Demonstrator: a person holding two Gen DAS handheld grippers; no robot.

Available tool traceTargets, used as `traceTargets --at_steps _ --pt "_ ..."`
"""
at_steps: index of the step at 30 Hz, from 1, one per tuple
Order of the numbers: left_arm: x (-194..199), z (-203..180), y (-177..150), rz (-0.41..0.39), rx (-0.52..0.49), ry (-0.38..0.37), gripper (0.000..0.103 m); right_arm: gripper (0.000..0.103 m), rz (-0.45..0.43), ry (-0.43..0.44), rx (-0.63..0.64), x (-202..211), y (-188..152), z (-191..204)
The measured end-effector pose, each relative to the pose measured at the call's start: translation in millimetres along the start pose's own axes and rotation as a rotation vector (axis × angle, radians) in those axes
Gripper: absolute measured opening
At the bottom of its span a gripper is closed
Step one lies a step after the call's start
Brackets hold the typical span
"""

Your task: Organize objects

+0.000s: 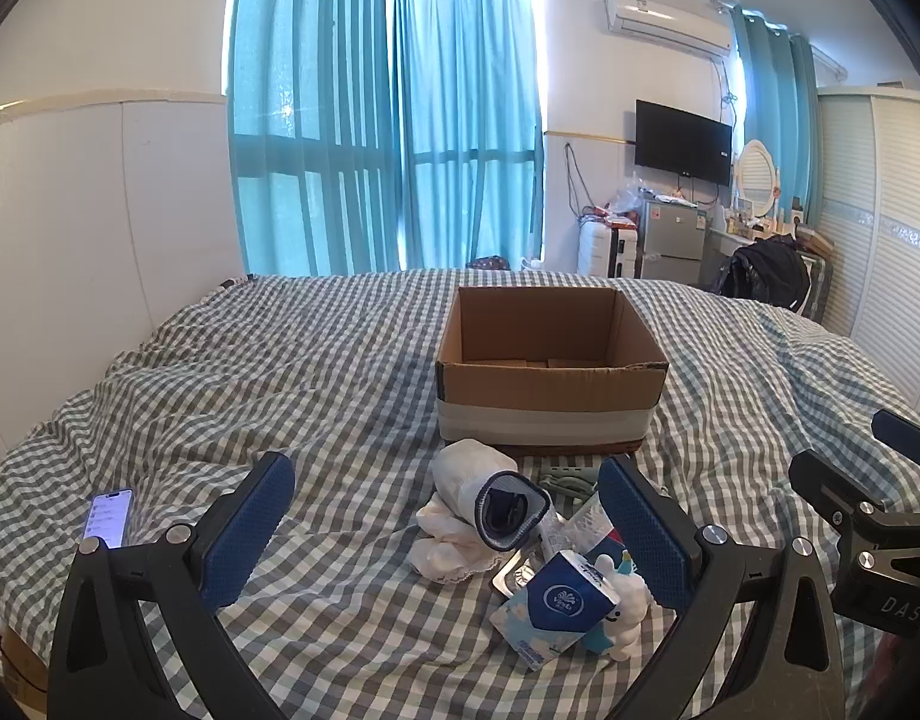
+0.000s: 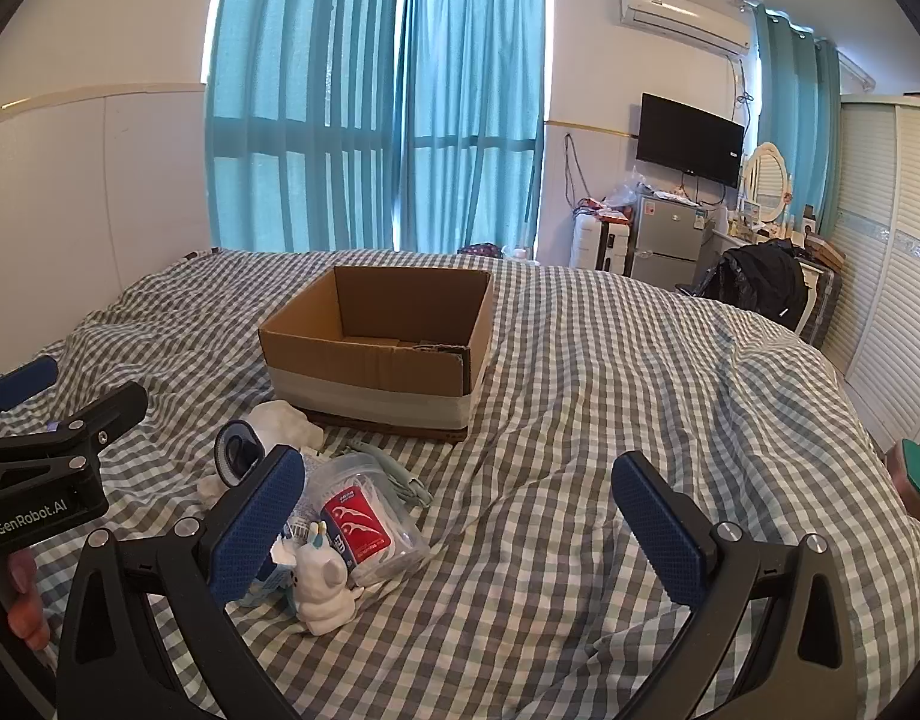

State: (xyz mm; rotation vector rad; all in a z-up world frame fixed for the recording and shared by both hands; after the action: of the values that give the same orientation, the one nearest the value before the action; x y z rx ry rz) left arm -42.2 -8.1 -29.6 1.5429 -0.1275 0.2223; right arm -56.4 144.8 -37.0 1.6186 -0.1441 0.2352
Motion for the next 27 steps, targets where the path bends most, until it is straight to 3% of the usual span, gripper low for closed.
traceTargets --at_steps 27 --pt "-0.6 -0.9 -1.2 0.002 -0.001 -0.003 0.103 0.103 -0.020 0.020 0.011 5.5 9.3 5.3"
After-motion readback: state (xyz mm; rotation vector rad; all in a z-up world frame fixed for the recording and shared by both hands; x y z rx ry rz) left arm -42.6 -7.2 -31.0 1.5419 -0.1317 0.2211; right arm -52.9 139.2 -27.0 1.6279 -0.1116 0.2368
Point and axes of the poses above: each gripper's, at about its wrist camera, not at the fingertips, and x roughly against the way its jaws point, z to its left, y to its top, the point moved 5 cm from there along -x, roughly the way its jaws point, and after that the axes turned 15 degrees about -z, right-handed, at the moved point
